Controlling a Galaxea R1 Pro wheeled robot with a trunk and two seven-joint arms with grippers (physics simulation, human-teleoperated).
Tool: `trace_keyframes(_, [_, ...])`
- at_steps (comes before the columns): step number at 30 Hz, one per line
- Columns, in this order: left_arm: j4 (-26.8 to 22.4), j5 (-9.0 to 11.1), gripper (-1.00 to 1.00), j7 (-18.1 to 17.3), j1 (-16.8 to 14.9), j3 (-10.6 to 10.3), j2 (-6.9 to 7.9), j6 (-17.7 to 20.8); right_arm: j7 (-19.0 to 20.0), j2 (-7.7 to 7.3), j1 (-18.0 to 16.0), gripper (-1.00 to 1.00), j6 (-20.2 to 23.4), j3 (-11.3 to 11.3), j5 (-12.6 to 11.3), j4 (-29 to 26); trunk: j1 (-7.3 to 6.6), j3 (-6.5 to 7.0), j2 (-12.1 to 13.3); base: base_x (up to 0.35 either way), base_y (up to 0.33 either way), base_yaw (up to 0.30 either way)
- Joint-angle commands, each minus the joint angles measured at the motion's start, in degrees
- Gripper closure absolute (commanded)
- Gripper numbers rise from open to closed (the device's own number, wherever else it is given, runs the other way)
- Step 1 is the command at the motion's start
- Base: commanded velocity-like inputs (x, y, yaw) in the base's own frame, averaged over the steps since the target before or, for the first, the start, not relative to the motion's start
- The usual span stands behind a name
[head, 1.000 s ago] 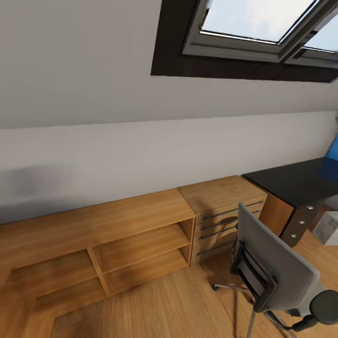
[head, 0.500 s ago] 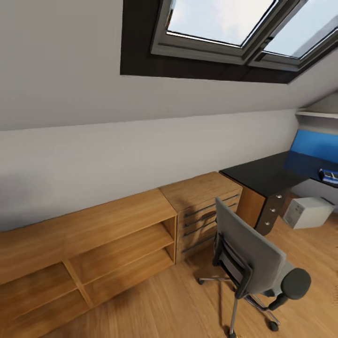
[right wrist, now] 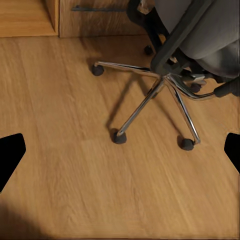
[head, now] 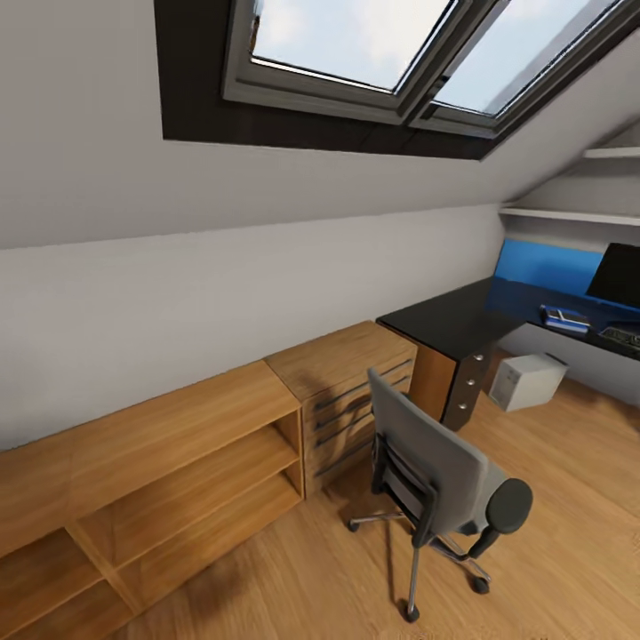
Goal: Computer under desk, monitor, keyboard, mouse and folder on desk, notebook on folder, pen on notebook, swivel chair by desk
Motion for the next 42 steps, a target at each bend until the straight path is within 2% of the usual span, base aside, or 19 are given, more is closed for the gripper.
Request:
trace_keyframes(1, [0.0, 0.2, -1.00, 0.4, 0.0, -0.5, -0.01, -0.1, -0.6, 0.00, -0.1, -1.00, 0.0, 0.1, 0.6, 0.0, 0.03, -0.13, -0.1, 0.000, 0.000, -0.293])
trace_keyframes(42, [0.0, 0.2, -1.00, 0.4, 0.0, -0.5, -0.01, -0.1, -0.6, 0.01, -0.1, -1.00, 0.1, 0.1, 0.6, 0.1, 0.03, -0.13, -0.1, 0.000, 0.014, -0.293])
